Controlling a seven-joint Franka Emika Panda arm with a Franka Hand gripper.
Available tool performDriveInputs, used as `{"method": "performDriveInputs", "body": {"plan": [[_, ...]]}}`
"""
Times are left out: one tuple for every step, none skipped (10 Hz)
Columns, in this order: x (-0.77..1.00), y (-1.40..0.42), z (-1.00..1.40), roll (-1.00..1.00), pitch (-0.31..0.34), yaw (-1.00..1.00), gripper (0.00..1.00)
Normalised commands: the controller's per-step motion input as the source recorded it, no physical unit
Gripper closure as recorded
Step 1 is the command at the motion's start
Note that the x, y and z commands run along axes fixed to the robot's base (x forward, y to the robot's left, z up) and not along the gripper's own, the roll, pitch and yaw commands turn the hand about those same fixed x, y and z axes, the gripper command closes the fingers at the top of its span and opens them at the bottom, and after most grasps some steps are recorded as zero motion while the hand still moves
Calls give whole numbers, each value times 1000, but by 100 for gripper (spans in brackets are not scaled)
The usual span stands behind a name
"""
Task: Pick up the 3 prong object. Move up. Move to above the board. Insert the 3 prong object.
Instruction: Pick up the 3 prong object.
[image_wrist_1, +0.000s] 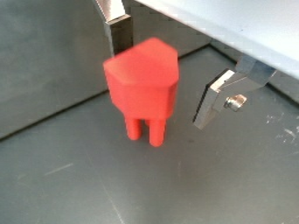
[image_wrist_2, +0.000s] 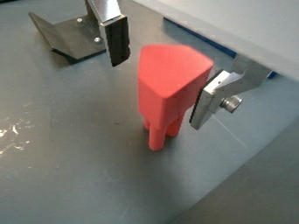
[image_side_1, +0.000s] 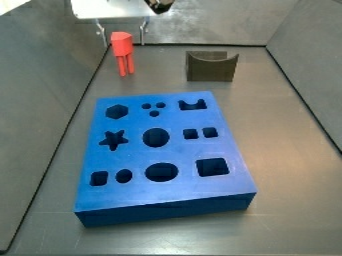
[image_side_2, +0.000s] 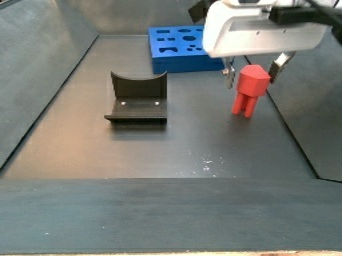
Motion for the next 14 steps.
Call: {"method": "performDriveInputs", "body": {"plan": [[0,0,0,0,6,0,0],[0,0,-11,6,0,0,0],[0,0,-100,6,0,0,0],[0,0,-303,60,-111,17,0],[0,0,-29,0,-9,0,0],[0,0,0,0,0,0,100],[0,0,0,0,0,0,100],[0,0,0,0,0,0,100],[0,0,0,0,0,0,100],[0,0,0,0,0,0,100],[0,0,0,0,0,0,100],[0,0,0,0,0,0,100],[0,0,0,0,0,0,100],[0,0,0,0,0,0,100]]}}
